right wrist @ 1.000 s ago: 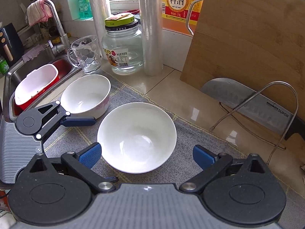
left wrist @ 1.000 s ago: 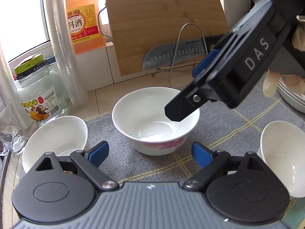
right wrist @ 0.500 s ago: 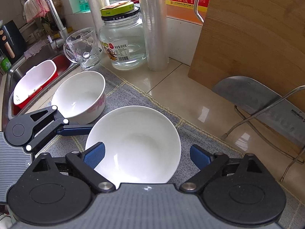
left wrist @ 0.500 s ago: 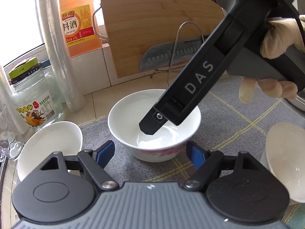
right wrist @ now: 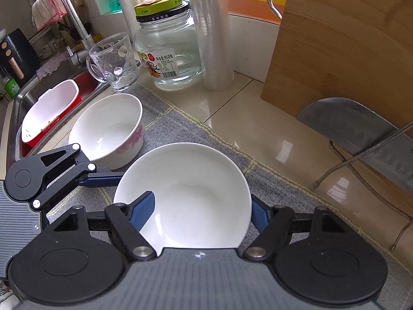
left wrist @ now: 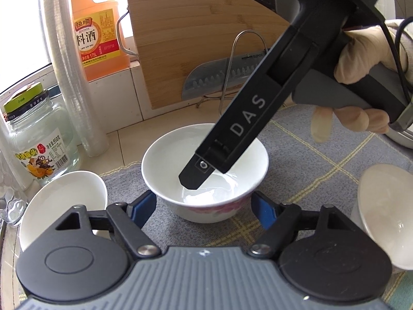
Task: Organize plates and bowls
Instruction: 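Lift and carry the pink-flowered bowl with the right gripper toward the white bowl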
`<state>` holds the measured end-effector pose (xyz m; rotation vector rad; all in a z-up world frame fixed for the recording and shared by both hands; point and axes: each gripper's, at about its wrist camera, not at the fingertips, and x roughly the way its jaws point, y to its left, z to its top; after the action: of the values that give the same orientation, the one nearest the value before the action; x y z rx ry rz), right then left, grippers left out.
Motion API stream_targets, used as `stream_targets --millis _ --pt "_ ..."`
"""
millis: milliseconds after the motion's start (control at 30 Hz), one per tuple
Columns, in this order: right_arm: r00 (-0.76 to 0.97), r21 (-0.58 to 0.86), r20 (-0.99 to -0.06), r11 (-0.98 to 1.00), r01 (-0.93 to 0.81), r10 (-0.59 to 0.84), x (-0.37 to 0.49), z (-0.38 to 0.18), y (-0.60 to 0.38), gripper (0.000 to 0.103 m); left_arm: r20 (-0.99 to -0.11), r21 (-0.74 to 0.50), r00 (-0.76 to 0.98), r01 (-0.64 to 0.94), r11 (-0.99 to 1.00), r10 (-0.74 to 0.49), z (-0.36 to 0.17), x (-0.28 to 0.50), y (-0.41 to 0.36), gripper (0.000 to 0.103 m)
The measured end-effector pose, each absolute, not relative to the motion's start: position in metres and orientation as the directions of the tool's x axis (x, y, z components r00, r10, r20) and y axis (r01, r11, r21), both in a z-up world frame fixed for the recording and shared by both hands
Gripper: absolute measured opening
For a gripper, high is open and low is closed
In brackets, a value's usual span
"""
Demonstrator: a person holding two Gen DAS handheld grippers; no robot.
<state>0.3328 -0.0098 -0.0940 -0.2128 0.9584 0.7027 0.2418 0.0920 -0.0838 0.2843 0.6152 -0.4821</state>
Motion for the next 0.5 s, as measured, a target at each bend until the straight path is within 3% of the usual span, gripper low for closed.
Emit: stream_targets --millis 500 --pt "0.348 0.167 -0.814 0.76 -0.629 0.466 0.3381 -0.0935 -0.0115 0.082 -0.621 0.093 0.688 0.539 0.837 -0.375 -0.0835 0.2459 0.0965 0.08"
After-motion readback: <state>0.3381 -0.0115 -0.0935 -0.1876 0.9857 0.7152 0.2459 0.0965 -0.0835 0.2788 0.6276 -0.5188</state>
